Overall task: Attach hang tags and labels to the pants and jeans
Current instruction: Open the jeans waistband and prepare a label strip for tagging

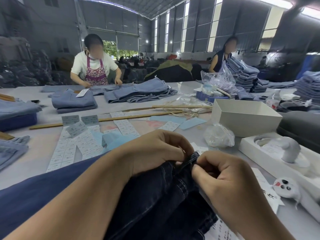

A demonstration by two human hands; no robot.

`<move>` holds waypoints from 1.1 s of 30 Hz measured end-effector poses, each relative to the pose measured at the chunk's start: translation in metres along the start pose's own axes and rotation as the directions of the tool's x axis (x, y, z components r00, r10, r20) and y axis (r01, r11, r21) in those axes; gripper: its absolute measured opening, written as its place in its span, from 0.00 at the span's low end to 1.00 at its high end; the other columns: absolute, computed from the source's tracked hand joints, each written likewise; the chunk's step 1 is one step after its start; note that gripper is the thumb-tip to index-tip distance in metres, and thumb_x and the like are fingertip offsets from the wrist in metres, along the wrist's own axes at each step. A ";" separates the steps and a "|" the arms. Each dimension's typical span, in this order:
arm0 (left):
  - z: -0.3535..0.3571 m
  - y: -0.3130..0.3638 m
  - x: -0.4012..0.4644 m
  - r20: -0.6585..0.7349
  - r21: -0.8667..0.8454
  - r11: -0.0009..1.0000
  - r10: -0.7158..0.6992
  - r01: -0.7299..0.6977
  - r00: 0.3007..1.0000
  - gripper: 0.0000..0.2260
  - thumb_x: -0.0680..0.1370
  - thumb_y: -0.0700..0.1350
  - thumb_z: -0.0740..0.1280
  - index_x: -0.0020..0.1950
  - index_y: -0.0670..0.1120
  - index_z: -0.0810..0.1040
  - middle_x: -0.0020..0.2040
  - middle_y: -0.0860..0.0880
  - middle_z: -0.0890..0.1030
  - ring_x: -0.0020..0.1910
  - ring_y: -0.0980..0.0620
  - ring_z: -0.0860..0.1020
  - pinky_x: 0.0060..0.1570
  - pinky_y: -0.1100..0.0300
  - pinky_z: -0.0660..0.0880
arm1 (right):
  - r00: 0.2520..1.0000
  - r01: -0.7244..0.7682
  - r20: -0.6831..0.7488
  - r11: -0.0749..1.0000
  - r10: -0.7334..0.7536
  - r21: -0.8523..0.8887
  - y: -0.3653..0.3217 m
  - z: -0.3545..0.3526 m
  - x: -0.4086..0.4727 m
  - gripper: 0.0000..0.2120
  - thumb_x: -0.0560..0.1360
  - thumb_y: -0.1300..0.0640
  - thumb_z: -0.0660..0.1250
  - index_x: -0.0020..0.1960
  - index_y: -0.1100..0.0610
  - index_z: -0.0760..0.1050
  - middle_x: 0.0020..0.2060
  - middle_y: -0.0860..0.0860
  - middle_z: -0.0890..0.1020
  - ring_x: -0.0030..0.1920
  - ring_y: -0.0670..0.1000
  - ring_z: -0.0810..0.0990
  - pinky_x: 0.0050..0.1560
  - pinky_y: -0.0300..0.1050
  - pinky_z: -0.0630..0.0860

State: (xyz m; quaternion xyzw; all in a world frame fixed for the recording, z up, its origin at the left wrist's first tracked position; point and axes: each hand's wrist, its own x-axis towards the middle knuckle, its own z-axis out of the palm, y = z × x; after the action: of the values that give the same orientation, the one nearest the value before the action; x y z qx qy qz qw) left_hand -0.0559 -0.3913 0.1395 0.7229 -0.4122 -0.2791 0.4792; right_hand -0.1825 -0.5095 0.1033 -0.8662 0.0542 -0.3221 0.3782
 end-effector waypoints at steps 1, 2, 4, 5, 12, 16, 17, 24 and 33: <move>0.000 0.000 0.000 0.000 0.014 1.000 0.011 -0.011 1.000 0.11 0.66 0.41 0.65 0.41 0.52 0.84 0.43 0.45 0.84 0.43 0.50 0.79 0.55 0.51 0.75 | 1.000 0.010 -0.016 1.000 -0.010 -0.011 0.001 0.001 -0.001 0.11 0.68 0.60 0.70 0.29 0.55 0.73 0.18 0.44 0.68 0.21 0.42 0.65 0.23 0.29 0.60; -0.001 -0.001 0.000 0.003 0.023 1.000 0.019 -0.019 1.000 0.11 0.66 0.41 0.65 0.42 0.52 0.85 0.44 0.46 0.85 0.44 0.51 0.80 0.58 0.51 0.75 | 0.999 0.019 -0.025 1.000 -0.020 -0.024 0.001 0.001 -0.001 0.11 0.68 0.60 0.70 0.29 0.55 0.73 0.18 0.44 0.68 0.21 0.42 0.65 0.23 0.30 0.60; -0.003 -0.003 0.000 0.013 0.033 0.999 0.031 -0.031 0.999 0.11 0.68 0.41 0.66 0.44 0.52 0.85 0.45 0.47 0.85 0.44 0.53 0.80 0.59 0.51 0.75 | 0.999 0.031 -0.036 0.998 -0.033 -0.047 0.002 0.001 -0.001 0.11 0.69 0.60 0.70 0.29 0.55 0.74 0.18 0.44 0.68 0.21 0.43 0.65 0.22 0.30 0.59; -0.003 -0.004 0.000 0.018 0.033 0.999 0.036 -0.037 0.999 0.11 0.68 0.41 0.67 0.45 0.52 0.86 0.44 0.48 0.85 0.44 0.54 0.80 0.58 0.53 0.75 | 0.998 0.034 -0.043 0.998 -0.036 -0.052 0.002 0.000 -0.001 0.11 0.69 0.60 0.70 0.29 0.55 0.74 0.18 0.44 0.68 0.21 0.43 0.65 0.22 0.30 0.59; -0.004 -0.007 0.001 0.039 0.092 0.994 0.058 -0.061 0.998 0.09 0.69 0.46 0.70 0.47 0.54 0.86 0.41 0.51 0.84 0.42 0.55 0.79 0.61 0.45 0.74 | 0.995 0.050 -0.083 0.995 -0.057 -0.085 0.003 -0.001 -0.001 0.14 0.70 0.62 0.72 0.27 0.53 0.75 0.19 0.43 0.71 0.23 0.43 0.71 0.24 0.28 0.62; -0.005 -0.007 0.001 0.042 0.108 0.993 0.047 -0.051 0.998 0.10 0.69 0.48 0.72 0.49 0.50 0.86 0.41 0.51 0.84 0.43 0.56 0.80 0.60 0.48 0.73 | 0.996 0.056 -0.067 0.995 -0.062 -0.083 0.005 -0.002 -0.003 0.15 0.71 0.62 0.72 0.29 0.51 0.76 0.20 0.41 0.72 0.24 0.42 0.72 0.24 0.27 0.62; -0.006 -0.006 0.001 0.045 0.112 0.993 0.044 -0.049 0.998 0.10 0.69 0.49 0.72 0.49 0.50 0.86 0.42 0.50 0.85 0.43 0.55 0.80 0.61 0.46 0.73 | 0.996 0.052 -0.064 0.995 -0.058 -0.080 0.005 -0.002 -0.003 0.14 0.71 0.62 0.73 0.29 0.51 0.77 0.20 0.41 0.72 0.24 0.42 0.72 0.24 0.27 0.62; -0.005 -0.007 0.001 0.083 0.098 0.992 0.070 -0.078 0.994 0.07 0.72 0.46 0.71 0.47 0.49 0.85 0.41 0.54 0.84 0.42 0.57 0.79 0.51 0.58 0.73 | 0.998 0.011 -0.066 0.998 -0.015 -0.061 0.011 -0.001 -0.008 0.10 0.73 0.59 0.72 0.34 0.51 0.79 0.23 0.41 0.76 0.26 0.42 0.75 0.25 0.30 0.65; 0.002 -0.008 0.000 0.097 0.097 0.988 0.111 -0.120 0.989 0.04 0.69 0.49 0.68 0.40 0.53 0.82 0.37 0.53 0.80 0.38 0.56 0.76 0.43 0.63 0.71 | 0.997 -0.013 -0.074 0.999 0.009 -0.052 0.011 0.000 -0.010 0.10 0.74 0.55 0.70 0.34 0.51 0.78 0.25 0.44 0.77 0.27 0.45 0.75 0.26 0.37 0.68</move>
State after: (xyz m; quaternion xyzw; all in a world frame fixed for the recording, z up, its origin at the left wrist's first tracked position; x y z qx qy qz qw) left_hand -0.0547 -0.3910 0.1312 0.7078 -0.4888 -0.2621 0.4374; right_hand -0.1886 -0.5141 0.0902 -0.8629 0.0814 -0.3503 0.3550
